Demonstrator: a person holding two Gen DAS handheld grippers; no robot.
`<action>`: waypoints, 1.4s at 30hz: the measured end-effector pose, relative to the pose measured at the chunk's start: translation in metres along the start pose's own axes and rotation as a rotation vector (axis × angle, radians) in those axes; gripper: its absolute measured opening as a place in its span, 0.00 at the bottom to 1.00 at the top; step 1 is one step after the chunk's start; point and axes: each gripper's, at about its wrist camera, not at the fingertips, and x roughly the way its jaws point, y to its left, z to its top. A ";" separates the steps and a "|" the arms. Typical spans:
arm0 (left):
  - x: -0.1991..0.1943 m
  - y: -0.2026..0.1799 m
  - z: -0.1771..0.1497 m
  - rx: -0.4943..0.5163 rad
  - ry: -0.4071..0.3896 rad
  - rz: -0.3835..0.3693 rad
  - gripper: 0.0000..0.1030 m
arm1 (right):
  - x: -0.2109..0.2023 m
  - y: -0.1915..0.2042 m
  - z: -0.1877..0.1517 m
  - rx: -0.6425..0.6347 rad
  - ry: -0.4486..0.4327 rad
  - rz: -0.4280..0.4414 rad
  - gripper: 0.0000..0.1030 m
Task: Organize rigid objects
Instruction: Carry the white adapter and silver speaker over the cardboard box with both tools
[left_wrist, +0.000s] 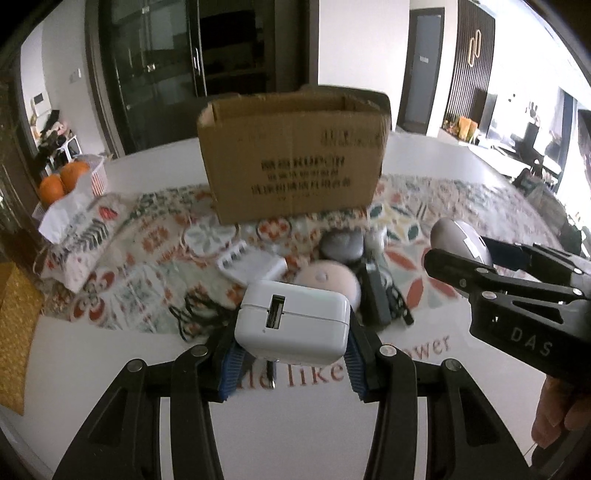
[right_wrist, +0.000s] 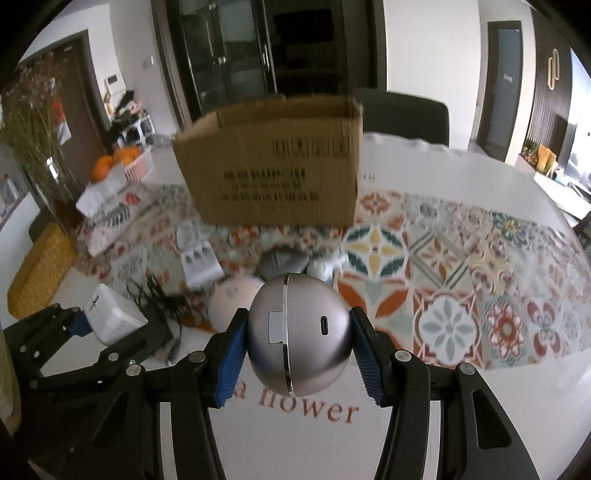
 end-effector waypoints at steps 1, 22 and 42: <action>-0.002 0.001 0.003 0.000 -0.007 -0.002 0.45 | -0.003 0.001 0.003 0.005 -0.007 -0.005 0.53; -0.021 0.036 0.106 0.019 -0.125 0.002 0.45 | -0.026 0.028 0.090 0.048 -0.126 -0.063 0.53; -0.001 0.043 0.201 0.035 -0.114 0.005 0.45 | -0.011 0.015 0.179 0.068 -0.114 -0.041 0.53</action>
